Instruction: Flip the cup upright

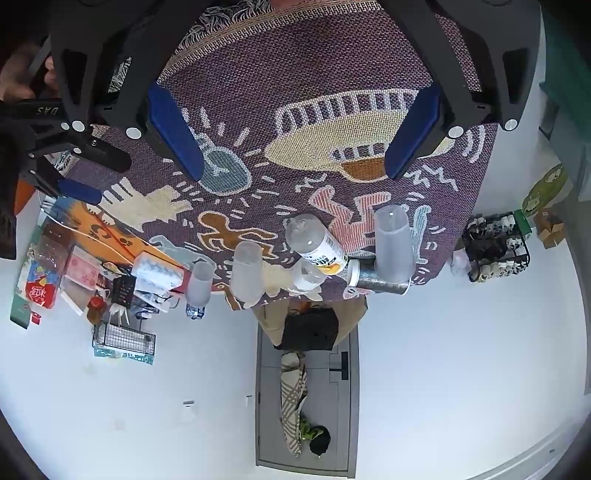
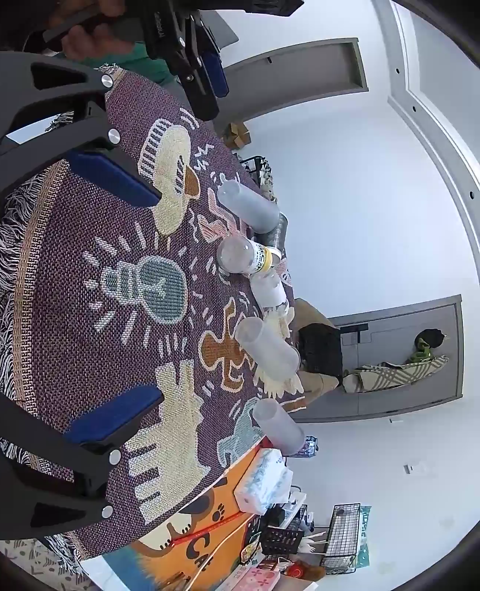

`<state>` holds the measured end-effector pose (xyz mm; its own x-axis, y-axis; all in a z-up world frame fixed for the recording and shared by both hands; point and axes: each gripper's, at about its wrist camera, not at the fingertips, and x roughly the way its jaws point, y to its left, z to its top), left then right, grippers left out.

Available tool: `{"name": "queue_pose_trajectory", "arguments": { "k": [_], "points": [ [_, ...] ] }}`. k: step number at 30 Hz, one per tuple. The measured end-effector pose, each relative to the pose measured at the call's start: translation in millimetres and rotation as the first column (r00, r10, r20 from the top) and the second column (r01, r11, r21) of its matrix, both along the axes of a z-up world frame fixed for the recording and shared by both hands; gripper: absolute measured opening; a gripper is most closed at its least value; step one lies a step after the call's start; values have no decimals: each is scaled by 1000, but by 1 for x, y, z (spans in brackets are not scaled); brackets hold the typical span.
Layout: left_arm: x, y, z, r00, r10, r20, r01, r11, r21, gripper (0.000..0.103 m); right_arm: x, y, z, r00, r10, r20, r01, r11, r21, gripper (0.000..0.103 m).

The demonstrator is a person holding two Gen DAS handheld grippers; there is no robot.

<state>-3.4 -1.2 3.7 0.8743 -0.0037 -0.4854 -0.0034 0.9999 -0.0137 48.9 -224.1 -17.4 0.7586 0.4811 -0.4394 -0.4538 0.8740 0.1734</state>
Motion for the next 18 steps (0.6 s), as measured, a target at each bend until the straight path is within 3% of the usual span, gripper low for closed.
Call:
{"name": "queue_pose_trajectory", "arguments": {
  "k": [18],
  "points": [
    [-9,-8,5,998,-15,66,13,999,32,97,-2,-2,1,1000,-6,8,6,1000,10,95]
  ]
}}
